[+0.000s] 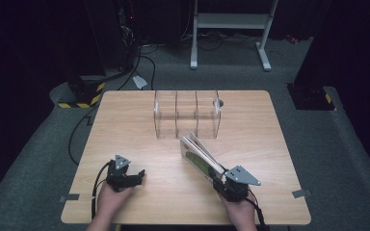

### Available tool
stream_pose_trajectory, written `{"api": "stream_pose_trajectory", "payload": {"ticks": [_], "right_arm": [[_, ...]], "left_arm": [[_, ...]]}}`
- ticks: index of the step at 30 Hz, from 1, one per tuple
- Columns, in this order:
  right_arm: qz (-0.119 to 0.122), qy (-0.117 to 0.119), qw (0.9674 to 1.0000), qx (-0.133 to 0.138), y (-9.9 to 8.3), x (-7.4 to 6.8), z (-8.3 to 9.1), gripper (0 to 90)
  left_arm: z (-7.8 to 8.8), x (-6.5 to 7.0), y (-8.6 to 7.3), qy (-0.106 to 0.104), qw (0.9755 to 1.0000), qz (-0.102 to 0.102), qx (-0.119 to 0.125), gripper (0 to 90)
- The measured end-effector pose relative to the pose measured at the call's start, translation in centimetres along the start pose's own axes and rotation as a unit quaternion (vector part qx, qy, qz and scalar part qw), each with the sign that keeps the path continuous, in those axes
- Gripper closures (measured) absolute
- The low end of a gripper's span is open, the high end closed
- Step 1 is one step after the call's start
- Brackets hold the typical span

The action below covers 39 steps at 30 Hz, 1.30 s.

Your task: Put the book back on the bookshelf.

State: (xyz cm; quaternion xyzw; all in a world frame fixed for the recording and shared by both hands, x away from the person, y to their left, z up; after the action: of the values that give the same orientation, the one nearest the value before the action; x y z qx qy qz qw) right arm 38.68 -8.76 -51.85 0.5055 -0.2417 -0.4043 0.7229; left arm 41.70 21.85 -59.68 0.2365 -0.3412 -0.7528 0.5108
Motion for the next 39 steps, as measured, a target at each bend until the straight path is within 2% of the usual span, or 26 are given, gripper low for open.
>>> {"api": "stream_pose_trajectory", "payload": {"ticks": [3, 9, 14, 23, 24, 31, 39], "right_arm": [[-0.011, -0.001, 0.9999, -0.003, 0.05, 0.07, -0.06, 61.7], [-0.007, -0.012, 0.9999, -0.005, 0.12, 0.06, -0.08, 58.7], [-0.009, -0.009, 0.9999, -0.008, 0.14, 0.01, -0.20, 59.0], [-0.002, -0.002, 1.0000, -0.007, 0.18, -0.36, -0.11, 72.4], [0.002, -0.008, 0.9999, -0.007, 0.18, -0.32, -0.10, 73.5], [0.005, -0.009, 0.9999, -0.007, 0.19, -0.28, -0.05, 74.5], [-0.002, 0.001, 1.0000, -0.005, 0.24, -0.01, 0.00, 75.0]], "left_arm": [[0.00, 0.00, 0.00, 0.000, 1.0000, 0.000, 0.000, 15.3], [0.00, 0.00, 0.00, 0.000, 1.0000, -0.001, 0.000, 15.4], [0.00, 0.00, 0.00, 0.000, 1.0000, -0.001, 0.000, 15.5], [0.01, 0.05, 0.01, -0.001, 1.0000, -0.001, 0.002, 15.9], [0.02, 0.08, 0.02, -0.002, 1.0000, -0.001, 0.002, 16.5], [0.01, 0.09, 0.04, -0.002, 1.0000, -0.002, 0.003, 16.9], [0.00, 0.09, 0.05, 0.000, 1.0000, -0.001, 0.002, 16.9]]}}
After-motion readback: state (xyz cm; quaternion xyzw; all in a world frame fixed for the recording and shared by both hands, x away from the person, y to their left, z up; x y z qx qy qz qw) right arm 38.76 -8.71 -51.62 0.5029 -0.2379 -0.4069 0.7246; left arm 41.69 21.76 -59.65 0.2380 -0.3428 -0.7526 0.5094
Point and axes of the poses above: each handheld gripper's, and its own axes: z roughly backward along the jaws, y roughly out of its top, x roughly to its right, the point moved 10 cm from there along -z, roughly forward along the jaws, and after that the axes turned 2 degrees about x, right-handed, at the moved point
